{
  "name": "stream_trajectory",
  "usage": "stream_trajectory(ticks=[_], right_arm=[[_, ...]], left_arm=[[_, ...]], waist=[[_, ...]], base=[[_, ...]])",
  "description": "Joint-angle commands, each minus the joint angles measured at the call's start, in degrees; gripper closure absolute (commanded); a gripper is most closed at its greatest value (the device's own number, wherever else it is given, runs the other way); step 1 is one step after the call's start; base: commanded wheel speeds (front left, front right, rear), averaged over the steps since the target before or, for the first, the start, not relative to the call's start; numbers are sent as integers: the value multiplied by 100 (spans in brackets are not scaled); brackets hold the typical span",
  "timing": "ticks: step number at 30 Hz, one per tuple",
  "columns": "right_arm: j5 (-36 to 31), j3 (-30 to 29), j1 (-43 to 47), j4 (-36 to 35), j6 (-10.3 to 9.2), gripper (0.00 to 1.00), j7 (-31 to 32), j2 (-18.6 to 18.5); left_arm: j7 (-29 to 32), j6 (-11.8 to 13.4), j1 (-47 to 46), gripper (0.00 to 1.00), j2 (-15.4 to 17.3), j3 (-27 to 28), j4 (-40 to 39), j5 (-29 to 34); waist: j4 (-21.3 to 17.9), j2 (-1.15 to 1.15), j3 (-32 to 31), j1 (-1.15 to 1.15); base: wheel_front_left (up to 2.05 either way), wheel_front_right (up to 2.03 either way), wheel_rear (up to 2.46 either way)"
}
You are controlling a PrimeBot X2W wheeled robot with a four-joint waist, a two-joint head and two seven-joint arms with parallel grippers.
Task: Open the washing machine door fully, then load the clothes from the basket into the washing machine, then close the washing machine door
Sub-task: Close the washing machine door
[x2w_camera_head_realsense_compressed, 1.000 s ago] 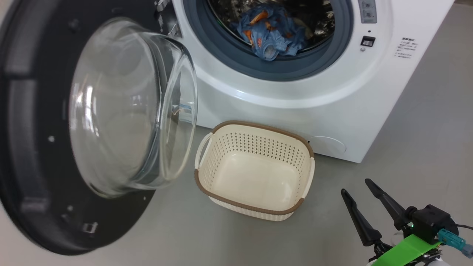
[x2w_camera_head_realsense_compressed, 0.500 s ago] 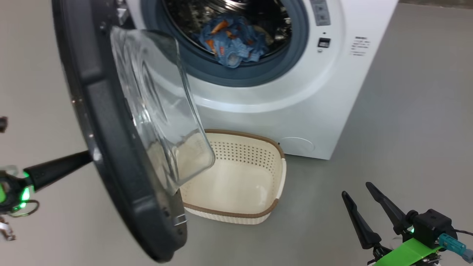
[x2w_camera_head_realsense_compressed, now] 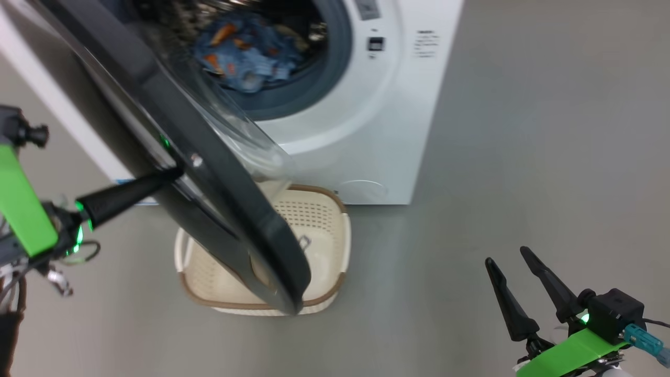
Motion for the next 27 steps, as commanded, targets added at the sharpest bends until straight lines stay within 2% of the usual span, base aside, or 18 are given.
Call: stream_trajectory(ticks=[1, 8, 15, 20, 26, 27], right_arm=[[-70, 68, -162, -158, 16, 0, -27, -16], [-94, 23, -299, -168, 16, 0, -27, 129], [-109, -6, -396, -155, 16, 0, -27, 245], [-115, -21, -403, -140, 16, 0, -27, 291], [-116, -42, -357, -131, 16, 0, -27, 273], [-115, -35, -349, -129, 16, 0, -27, 262]], left_arm=[[-135, -42, -386, 100, 170, 239, -51, 95], [-585, -42, -872, 100, 28, 193, 375, 375], [-1068, -42, -1289, 100, -3, 95, 772, 584], [-1217, -42, -1275, 100, 121, -89, 878, 621], [-1440, -42, -931, 100, 298, -186, 814, 625], [-1482, -42, -852, 91, 325, -201, 793, 622]], waist=[[-378, 0, 169, 0], [-834, 0, 327, 0], [-1088, 0, 409, 0], [-1130, 0, 375, 0], [-1005, 0, 286, 0], [-979, 0, 264, 0]], base=[[0, 0, 0], [0, 0, 0], [0, 0, 0], [0, 0, 0], [0, 0, 0], [0, 0, 0]])
